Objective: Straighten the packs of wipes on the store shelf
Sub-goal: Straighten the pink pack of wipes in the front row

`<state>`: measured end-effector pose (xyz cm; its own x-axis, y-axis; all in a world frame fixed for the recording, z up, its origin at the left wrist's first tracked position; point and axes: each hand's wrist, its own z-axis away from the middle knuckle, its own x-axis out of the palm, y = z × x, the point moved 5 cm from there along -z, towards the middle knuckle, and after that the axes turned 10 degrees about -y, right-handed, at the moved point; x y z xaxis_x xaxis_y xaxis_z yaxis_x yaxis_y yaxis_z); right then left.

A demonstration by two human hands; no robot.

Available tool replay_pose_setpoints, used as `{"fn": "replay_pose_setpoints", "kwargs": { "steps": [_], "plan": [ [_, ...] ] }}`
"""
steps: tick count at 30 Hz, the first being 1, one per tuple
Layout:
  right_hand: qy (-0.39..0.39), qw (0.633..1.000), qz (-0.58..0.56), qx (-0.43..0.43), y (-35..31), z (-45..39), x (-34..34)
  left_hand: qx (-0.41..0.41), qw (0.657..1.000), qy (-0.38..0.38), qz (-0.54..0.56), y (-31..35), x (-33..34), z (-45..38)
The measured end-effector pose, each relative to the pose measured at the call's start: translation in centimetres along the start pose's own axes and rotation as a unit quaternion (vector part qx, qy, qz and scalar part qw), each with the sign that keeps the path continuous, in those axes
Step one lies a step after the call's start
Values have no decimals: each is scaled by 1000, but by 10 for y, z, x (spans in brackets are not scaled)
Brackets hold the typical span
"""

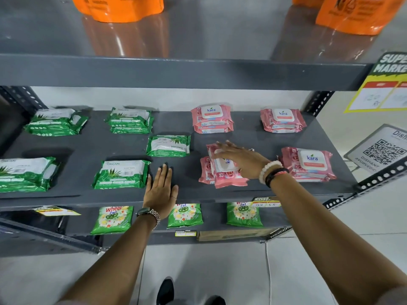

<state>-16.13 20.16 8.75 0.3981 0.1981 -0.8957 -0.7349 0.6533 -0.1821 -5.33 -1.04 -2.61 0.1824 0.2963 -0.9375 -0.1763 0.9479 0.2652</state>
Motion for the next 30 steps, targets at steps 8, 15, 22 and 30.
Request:
{"fn": "replay_pose_setpoints", "kwargs": {
  "steps": [8, 15, 22, 30],
  "plan": [
    [36, 992, -22, 116, 3, -2, -2, 1, 1000, 1, -1, 0, 0, 0],
    [151, 973, -59, 162, -5, 0, 3, -1, 1000, -5, -10, 1, 0, 1],
    [146, 975, -59, 160, -10, 4, 6, 1, 1000, -2, -16, 0, 0, 0],
    [111, 979, -29, 168, -16, 2, 4, 15, 1000, -4, -5, 2, -5, 5]
  ]
}}
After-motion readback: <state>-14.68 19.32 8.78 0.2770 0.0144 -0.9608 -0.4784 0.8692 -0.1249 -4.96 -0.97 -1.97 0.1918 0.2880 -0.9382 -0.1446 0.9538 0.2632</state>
